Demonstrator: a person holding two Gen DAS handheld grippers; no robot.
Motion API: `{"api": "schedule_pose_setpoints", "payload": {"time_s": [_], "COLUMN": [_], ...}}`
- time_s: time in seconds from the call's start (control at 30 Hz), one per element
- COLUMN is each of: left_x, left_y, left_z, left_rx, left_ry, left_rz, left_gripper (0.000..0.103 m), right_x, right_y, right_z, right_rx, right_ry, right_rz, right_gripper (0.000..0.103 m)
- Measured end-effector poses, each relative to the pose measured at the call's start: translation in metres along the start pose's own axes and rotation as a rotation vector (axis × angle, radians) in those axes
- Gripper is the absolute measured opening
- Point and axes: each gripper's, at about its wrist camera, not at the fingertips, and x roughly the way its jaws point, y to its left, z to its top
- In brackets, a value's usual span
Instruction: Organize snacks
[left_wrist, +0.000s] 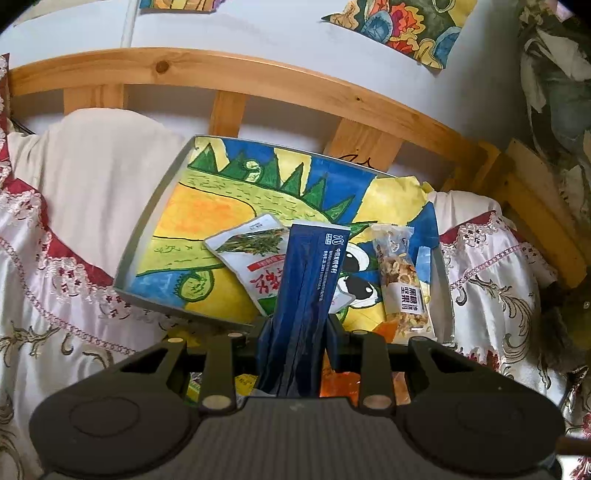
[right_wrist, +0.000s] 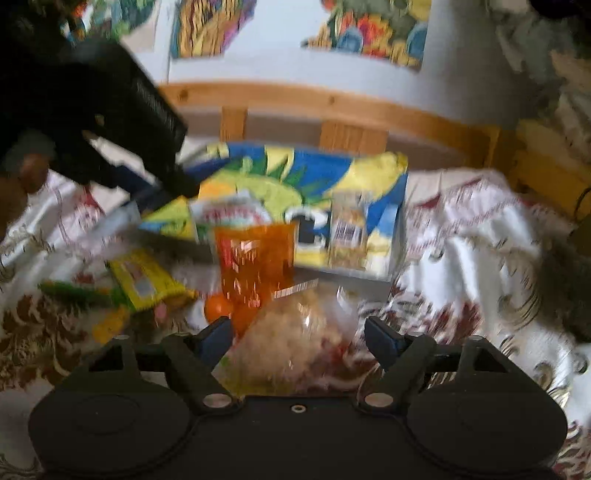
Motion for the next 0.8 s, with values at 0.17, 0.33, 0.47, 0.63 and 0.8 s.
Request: {"api": "schedule_pose_setpoints", "payload": {"time_s": [0.17, 0.33, 0.47, 0.63, 0.8], "left_x": [0.006, 0.009, 0.004, -0.006, -0.007], "left_y": [-0.004, -0.009, -0.01, -0.012, -0.015], "left_z": [0.002, 0.002, 0.002, 0.004, 0.015], "left_rx": [0.001, 0.006, 0.003, 0.024, 0.016], "left_ry": [0.002, 0.008, 0.009, -0.007, -0.031], "left_rz": [-0.005, -0.008, -0.011, -0.005, -0.002], "left_gripper": [0.033, 0.033, 0.033, 0.033, 0.033], "right_x": [0.023, 0.028, 0.021, -0.001, -0.018], "right_y": [0.0, -0.005, -0.002, -0.002, -0.009], "right_z": [-0.004, -0.005, -0.005, -0.003, 0.008], "right_rx": [0.034, 0.068, 0.051, 0.021, 0.02], "right_ry": [0.075, 0.101, 0.08, -0.007, -0.194], "right_rz": [0.014, 0.041, 0.027, -0.044, -0.135], "right_gripper": [0.073, 0.047, 0.042, 0.04, 0.041]}}
